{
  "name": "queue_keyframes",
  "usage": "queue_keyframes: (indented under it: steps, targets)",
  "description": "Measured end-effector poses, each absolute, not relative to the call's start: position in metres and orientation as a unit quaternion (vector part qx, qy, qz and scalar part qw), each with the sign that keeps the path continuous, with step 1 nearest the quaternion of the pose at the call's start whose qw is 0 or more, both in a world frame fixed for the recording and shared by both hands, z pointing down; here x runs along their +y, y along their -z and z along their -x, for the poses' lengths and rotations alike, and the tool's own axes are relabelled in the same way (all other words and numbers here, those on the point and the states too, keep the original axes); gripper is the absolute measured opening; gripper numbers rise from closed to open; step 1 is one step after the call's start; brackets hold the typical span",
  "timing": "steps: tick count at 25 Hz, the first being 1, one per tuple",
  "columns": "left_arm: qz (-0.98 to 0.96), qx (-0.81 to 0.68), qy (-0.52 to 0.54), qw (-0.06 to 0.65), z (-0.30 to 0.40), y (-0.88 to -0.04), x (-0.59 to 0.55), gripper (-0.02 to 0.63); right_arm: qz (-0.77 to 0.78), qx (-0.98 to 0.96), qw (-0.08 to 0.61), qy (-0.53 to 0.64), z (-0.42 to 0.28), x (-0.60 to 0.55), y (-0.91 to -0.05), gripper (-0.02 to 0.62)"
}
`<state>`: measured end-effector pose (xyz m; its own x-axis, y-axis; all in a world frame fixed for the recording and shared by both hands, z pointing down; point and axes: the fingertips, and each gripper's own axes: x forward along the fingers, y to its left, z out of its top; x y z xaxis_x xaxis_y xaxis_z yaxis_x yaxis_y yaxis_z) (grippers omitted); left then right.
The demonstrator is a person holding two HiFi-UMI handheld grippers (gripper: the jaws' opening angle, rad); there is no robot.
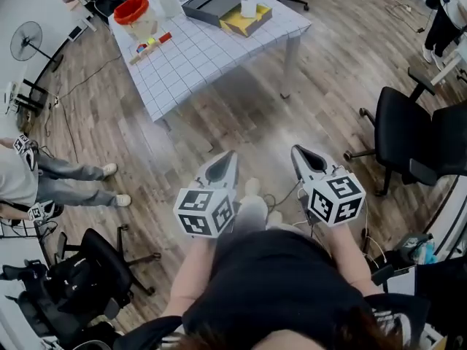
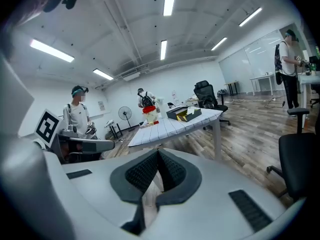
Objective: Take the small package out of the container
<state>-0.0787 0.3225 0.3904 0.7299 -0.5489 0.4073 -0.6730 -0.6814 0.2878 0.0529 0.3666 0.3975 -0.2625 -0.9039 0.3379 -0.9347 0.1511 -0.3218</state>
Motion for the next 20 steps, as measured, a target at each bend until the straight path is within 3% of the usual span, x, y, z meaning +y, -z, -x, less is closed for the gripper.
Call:
queue_keyframes:
  steps: [15,20]
  targets:
    - [-0.912,-0.338,-0.134,0.191,0.067,-0.393,0.184,0.026,-0.595,-0.771,0.068,-0.218,-0.059,0.236,-0.396,0.014]
    - [-0.911,-0.338,-0.136,0.195,0.077,-0.394,0.121,0.028,-0.596,-0.769,0.069,-0.221,-0.053,0.167,-0.394,0.043]
